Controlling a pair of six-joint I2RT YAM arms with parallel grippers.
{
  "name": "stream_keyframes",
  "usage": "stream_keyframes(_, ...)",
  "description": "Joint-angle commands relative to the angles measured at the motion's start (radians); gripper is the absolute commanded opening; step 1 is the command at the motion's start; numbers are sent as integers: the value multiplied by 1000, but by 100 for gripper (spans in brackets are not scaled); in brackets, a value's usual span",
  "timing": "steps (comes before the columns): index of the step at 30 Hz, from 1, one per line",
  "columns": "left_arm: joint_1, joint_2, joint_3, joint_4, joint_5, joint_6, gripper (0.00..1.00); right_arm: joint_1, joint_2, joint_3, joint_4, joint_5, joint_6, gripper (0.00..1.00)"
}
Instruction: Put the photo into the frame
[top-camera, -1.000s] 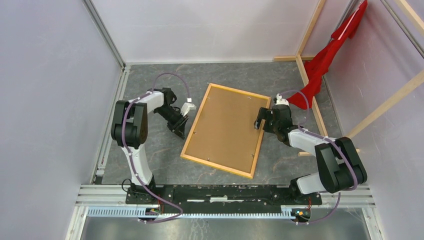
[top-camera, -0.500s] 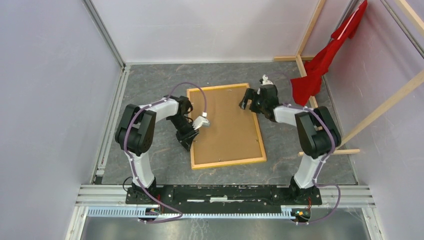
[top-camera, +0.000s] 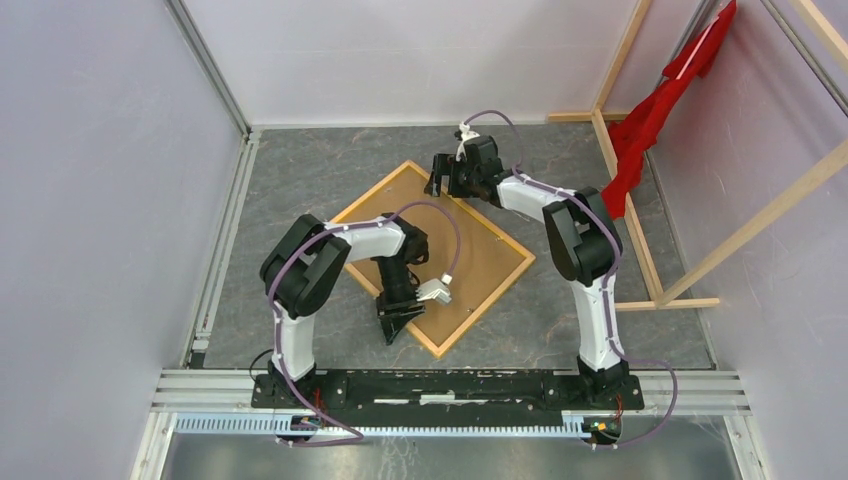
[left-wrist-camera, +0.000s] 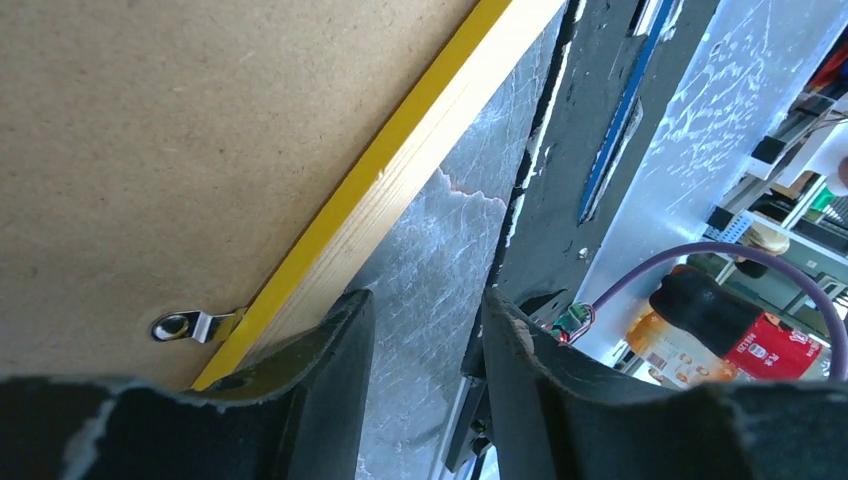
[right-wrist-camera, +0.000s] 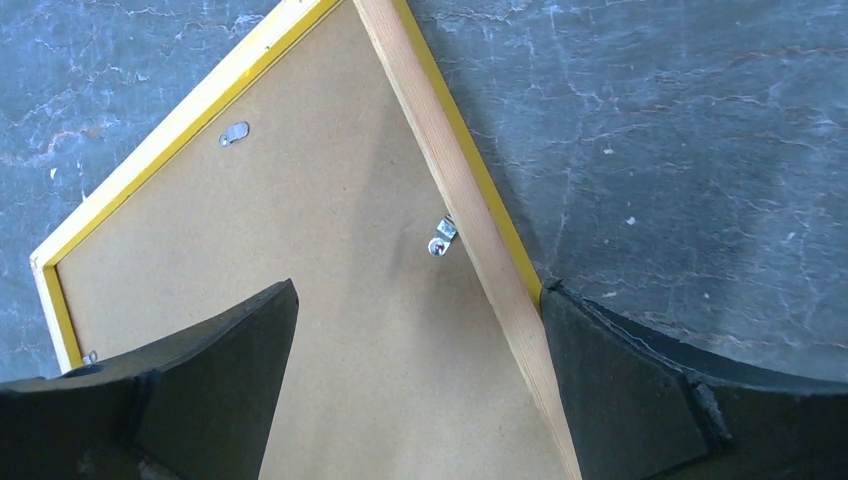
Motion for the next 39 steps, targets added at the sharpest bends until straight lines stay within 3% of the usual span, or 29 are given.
stream_keyframes(1, 29, -36, 24, 129, -61, 95, 54, -42, -95, 14, -83, -8, -20, 98)
stream_keyframes(5, 146, -68, 100, -7, -88, 181, 54, -94, -253, -109, -65, 74, -25, 98)
stream_keyframes(10, 347, -14, 369, -88, -120, 197, 52, -100, -450, -327, -75, 135, -27, 98)
stream_keyframes(16, 575, 196, 759, 107, -204, -72, 47, -97, -745, -735, -29, 103, 34, 98)
stream_keyframes(19, 658, 275, 858, 226, -246, -191, 46, -95, -925, -902, -45, 83, 59, 98)
stream_keyframes(23, 693, 321, 851, 351, -327, -247, 44, -88, -1102, -1028, -118, 52, 93, 98)
stream_keyframes(28, 698, 332, 752, 385, -285, -237, 42, -84, -1229, -1192, -81, -36, 189, 98)
stream_keyframes(34, 698, 268, 567, 369, -190, -157, 42, -82, -1146, -1226, 23, -78, 215, 98)
stream_keyframes(39, 684, 155, 378, 319, -130, -32, 42, -89, -1024, -1100, 3, -9, 134, 98)
